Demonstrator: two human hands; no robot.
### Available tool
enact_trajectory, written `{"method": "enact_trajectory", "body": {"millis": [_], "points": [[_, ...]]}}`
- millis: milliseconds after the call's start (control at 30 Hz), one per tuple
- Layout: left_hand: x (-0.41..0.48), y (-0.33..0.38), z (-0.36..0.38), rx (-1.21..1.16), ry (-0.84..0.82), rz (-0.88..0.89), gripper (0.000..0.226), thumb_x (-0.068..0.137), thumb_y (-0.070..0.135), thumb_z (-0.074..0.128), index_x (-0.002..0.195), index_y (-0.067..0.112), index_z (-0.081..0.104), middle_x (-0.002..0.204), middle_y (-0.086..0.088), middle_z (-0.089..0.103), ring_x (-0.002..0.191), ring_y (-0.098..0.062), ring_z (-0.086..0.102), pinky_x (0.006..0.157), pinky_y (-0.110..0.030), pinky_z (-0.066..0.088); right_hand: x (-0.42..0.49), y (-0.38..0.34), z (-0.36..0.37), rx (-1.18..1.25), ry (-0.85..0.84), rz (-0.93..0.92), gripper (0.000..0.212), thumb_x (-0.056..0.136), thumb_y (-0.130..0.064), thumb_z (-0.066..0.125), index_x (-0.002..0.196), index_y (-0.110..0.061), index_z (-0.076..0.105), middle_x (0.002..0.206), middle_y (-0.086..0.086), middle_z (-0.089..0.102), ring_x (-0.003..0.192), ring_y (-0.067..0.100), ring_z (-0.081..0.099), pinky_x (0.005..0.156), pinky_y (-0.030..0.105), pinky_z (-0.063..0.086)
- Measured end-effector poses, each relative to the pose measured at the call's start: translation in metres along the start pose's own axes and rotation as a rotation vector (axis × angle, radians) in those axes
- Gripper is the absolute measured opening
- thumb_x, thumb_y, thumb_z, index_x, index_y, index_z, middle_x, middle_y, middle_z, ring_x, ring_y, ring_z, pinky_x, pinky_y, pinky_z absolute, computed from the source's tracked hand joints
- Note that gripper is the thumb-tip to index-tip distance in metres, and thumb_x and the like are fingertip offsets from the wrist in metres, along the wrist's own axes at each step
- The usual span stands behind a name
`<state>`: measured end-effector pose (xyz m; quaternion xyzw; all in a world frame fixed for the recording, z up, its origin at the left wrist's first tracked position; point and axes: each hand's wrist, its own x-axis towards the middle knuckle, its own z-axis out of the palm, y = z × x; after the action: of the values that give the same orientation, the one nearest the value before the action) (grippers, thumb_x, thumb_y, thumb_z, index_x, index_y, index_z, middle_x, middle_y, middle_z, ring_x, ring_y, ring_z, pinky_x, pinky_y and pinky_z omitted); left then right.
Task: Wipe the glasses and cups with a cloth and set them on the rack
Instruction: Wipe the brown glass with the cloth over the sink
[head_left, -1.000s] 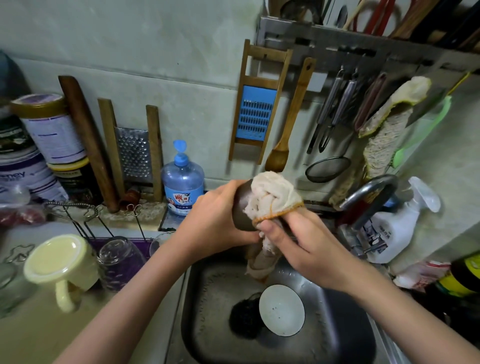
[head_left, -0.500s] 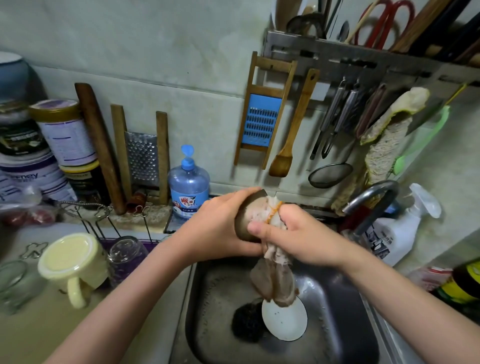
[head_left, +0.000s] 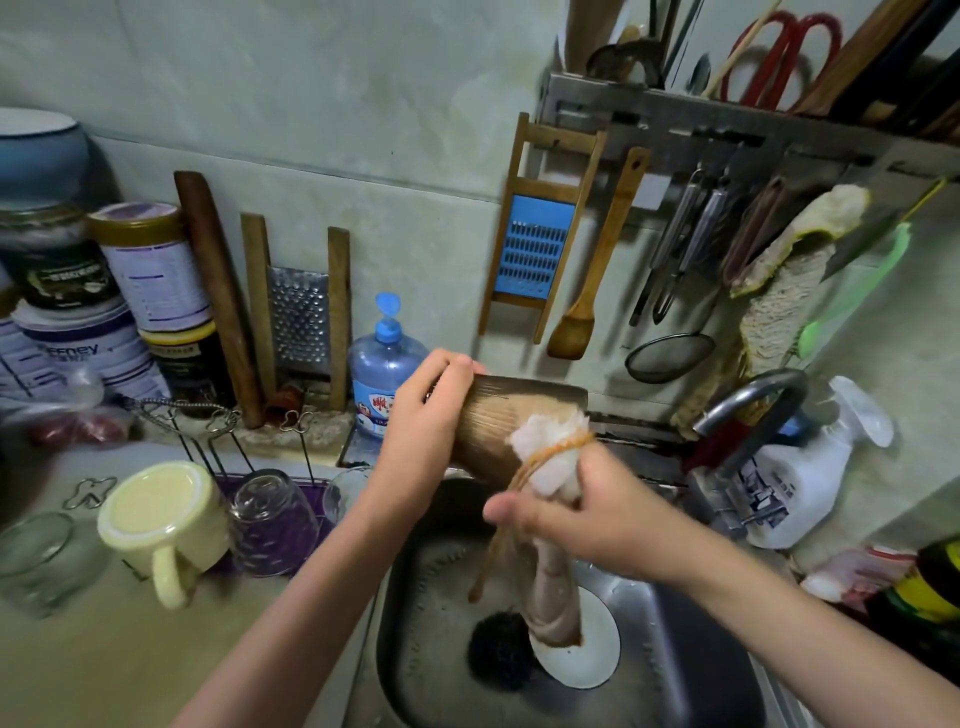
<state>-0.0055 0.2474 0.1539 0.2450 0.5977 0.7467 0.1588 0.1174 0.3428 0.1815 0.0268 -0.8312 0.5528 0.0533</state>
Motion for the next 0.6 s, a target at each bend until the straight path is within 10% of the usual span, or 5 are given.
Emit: {"method": "enact_trajectory", "body": {"millis": [233,467,600], "points": [[0.006,0.014,-0.005,0.193,-0.244,-0.312,0.026,0.1,0.028,0.041,0.084,0.016,0.058,0.072,-0.003,0.055,0.057,-0.013,0.059,0.038,-0.027,0.047,0.003,0.014,-0.002,-1.071,-0.062,-0.394,0.034,0.079,-0.037,0.068,0.102,-0.017,0.053,0.1,-0.004,0.049,0.087,0.008,0.04,0.077,0.013,0.033],[0.009,0.011,-0.009,0.18,-0.184,-0.368,0.032,0.099,0.032,0.038,0.081,0.014,0.057,0.053,-0.006,0.051,0.035,-0.018,0.047,0.03,-0.018,0.034,0.003,0.019,0.01,-0.832,-0.043,-0.281,0.04,0.088,-0.047,0.064,0.115,-0.023,0.049,0.11,-0.005,0.053,0.103,0.011,0.05,0.09,0.03,0.045],[0.015,0.011,-0.011,0.229,-0.117,-0.178,0.032,0.099,0.022,0.036,0.08,0.009,0.059,0.059,-0.009,0.051,0.035,-0.014,0.048,0.03,-0.019,0.032,0.013,0.012,0.01,-0.449,-0.148,-0.141,0.049,0.084,-0.037,0.072,0.124,-0.021,0.047,0.115,-0.017,0.051,0.114,-0.007,0.047,0.099,0.013,0.037]]}}
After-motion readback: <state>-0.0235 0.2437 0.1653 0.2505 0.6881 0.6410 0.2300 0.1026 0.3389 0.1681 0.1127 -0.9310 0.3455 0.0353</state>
